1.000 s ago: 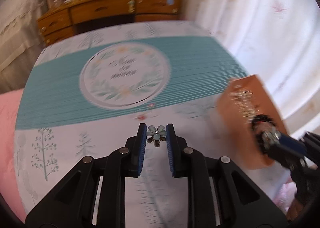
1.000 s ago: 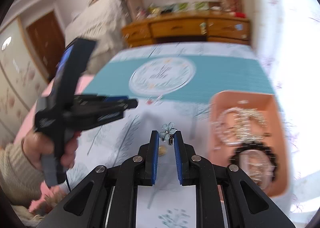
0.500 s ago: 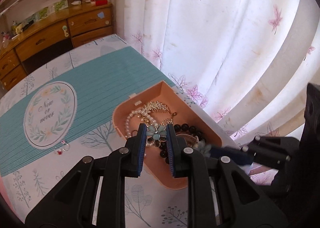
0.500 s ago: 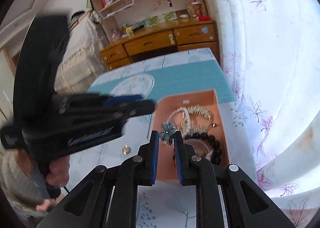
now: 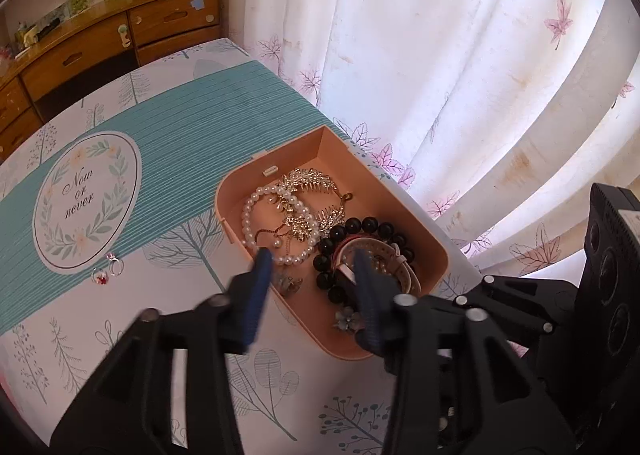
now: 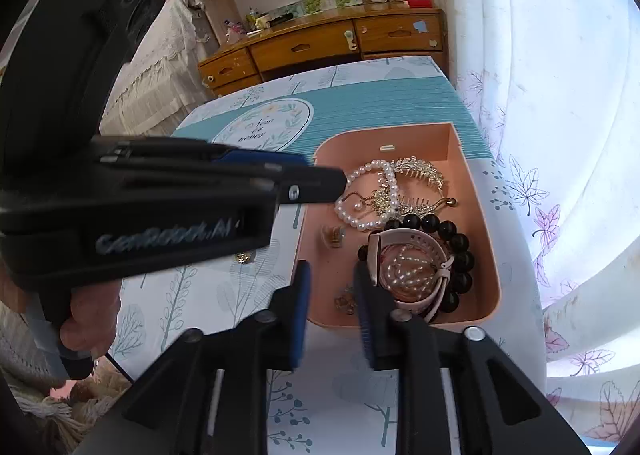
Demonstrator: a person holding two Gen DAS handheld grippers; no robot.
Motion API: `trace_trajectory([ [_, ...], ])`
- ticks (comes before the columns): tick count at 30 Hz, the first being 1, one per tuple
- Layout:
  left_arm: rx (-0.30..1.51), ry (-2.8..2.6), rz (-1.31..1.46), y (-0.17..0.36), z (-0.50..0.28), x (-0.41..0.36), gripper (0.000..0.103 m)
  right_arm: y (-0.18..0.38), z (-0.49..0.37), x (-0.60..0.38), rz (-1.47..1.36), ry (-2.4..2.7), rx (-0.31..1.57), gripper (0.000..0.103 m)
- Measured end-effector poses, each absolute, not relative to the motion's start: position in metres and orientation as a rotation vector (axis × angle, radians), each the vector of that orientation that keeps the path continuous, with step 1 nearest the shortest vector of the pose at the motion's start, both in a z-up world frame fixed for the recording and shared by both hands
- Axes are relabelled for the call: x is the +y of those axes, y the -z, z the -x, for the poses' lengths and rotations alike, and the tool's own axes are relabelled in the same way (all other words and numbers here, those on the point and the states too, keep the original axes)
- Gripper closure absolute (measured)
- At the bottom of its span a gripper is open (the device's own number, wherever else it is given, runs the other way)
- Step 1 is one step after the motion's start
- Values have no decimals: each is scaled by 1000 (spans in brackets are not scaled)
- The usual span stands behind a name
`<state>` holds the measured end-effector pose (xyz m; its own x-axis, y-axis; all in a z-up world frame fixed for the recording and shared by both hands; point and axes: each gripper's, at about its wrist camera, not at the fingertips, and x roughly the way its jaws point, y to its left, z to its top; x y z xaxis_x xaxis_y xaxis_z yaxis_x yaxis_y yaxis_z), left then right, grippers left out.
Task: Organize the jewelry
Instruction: 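Carry both brooches into the pink box and open both tools, then grasp the round gold coin pendant with the right tool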
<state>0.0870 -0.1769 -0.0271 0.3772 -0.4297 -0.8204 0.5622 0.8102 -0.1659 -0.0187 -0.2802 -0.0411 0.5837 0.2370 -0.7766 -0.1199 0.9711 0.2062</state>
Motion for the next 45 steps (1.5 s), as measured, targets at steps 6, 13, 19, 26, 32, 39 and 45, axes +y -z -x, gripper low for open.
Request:
trace_trajectory([
  [6,984,599,-101,19,-77,-155,54,36,22,-285,-159,-198,908,78],
  [13,973,465,-32,9,-62,-94,54,24,31,-279,-145,-217,879,78],
  [19,967,309,39,6,-50,-26,54,15,33,-262,-96,-274,862,78],
  [26,995,210,90,17,-32,24,54,14,27,-220,-12,-394,869,78],
  [32,1025,180,101,35,-23,32,54,34,15,-177,55,-483,929,78],
  [39,1074,177,97,60,-27,29,54,72,-10,-144,172,-435,1015,77],
  [45,1096,169,120,71,-33,32,54,86,-29,-136,218,-393,1072,77],
])
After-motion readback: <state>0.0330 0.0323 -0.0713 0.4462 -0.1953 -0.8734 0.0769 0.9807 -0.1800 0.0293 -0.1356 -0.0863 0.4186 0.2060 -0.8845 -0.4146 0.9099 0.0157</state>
